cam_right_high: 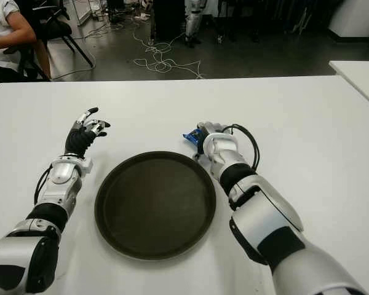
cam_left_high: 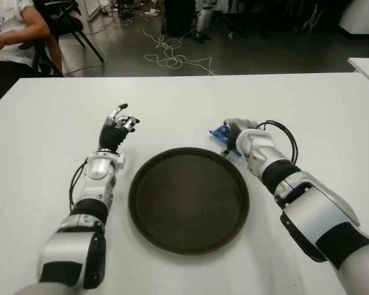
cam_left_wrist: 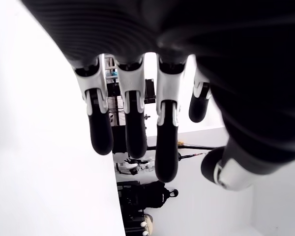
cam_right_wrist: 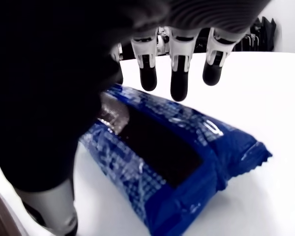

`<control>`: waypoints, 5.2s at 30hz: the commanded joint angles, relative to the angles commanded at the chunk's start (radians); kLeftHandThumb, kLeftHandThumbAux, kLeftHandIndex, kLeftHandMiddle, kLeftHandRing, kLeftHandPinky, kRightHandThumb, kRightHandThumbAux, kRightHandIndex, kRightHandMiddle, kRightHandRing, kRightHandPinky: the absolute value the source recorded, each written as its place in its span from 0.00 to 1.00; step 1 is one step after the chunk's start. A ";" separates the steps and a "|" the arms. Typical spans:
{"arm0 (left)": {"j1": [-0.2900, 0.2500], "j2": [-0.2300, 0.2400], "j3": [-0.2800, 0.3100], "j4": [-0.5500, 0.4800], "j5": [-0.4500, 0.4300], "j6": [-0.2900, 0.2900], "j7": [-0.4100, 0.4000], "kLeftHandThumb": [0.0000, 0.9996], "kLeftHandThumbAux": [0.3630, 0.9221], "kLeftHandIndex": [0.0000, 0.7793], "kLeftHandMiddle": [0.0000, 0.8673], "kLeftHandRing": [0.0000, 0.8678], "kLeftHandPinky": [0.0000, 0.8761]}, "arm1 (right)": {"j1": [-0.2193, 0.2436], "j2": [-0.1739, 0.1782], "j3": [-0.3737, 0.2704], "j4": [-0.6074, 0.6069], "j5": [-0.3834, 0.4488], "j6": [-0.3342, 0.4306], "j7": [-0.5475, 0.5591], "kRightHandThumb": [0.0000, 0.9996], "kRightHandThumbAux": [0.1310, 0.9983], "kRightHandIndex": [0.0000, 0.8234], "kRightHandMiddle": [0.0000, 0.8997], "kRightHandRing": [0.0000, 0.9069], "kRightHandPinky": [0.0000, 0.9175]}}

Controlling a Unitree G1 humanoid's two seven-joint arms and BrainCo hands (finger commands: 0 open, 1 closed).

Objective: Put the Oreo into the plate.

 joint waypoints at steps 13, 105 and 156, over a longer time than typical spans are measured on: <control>-0.001 0.010 -0.008 0.003 0.016 0.003 0.005 0.94 0.48 0.20 0.53 0.32 0.38 | 0.007 -0.003 -0.023 0.026 0.010 -0.025 -0.036 0.00 0.78 0.13 0.17 0.15 0.10; 0.025 0.020 0.004 -0.057 -0.014 0.018 -0.037 0.94 0.48 0.22 0.53 0.34 0.38 | -0.024 -0.035 -0.070 0.014 0.030 -0.027 -0.150 0.01 0.83 0.49 0.47 0.48 0.53; 0.043 0.019 -0.006 -0.090 -0.011 0.029 -0.036 0.94 0.48 0.22 0.53 0.34 0.37 | 0.021 -0.081 -0.064 0.033 0.055 -0.205 -0.071 0.00 0.74 0.13 0.15 0.15 0.11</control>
